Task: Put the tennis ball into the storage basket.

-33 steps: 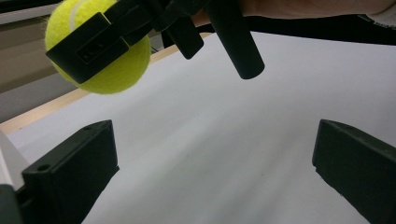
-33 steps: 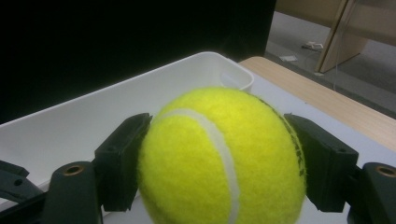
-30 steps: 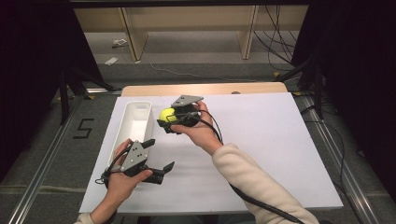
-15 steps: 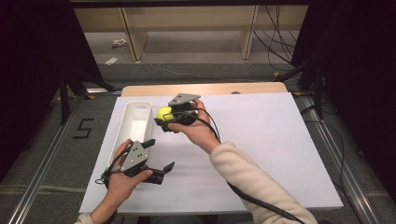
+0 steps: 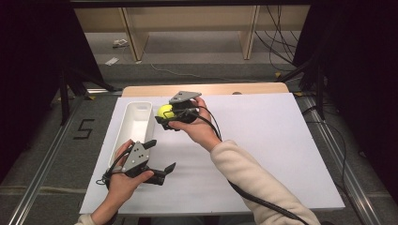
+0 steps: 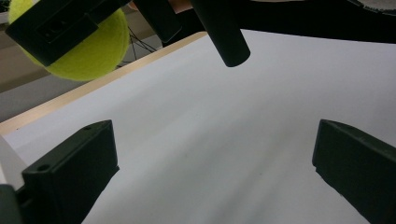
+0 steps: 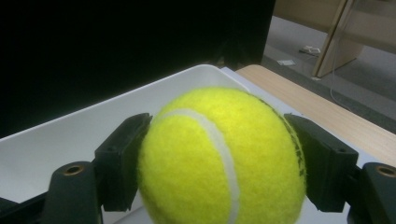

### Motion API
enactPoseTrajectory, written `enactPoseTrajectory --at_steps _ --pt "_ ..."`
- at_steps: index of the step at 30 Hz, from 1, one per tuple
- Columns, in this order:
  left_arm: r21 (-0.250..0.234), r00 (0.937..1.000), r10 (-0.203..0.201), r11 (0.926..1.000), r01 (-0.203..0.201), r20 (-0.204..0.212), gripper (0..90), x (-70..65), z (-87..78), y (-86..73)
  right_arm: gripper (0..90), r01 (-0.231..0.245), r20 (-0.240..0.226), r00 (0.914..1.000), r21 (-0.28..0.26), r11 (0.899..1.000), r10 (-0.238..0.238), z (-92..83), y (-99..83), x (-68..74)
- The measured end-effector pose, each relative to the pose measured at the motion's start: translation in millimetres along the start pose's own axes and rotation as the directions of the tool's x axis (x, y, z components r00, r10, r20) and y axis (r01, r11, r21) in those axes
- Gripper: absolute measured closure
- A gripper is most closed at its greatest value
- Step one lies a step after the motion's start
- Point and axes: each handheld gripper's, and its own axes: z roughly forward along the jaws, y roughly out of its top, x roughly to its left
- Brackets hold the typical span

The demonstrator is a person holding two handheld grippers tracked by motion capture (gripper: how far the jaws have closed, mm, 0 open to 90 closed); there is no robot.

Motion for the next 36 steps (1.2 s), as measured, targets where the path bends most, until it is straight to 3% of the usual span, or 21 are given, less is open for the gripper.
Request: enactPoseTrajectory --at_steps 36 --pt "-0.004 1.0 0.001 1.0 -0.001 0.0 0.0 0.0 -0.8 0.3 26.8 0.006 -0.012 0.9999 0.002 1.0 -0.006 17.7 13.3 5.0"
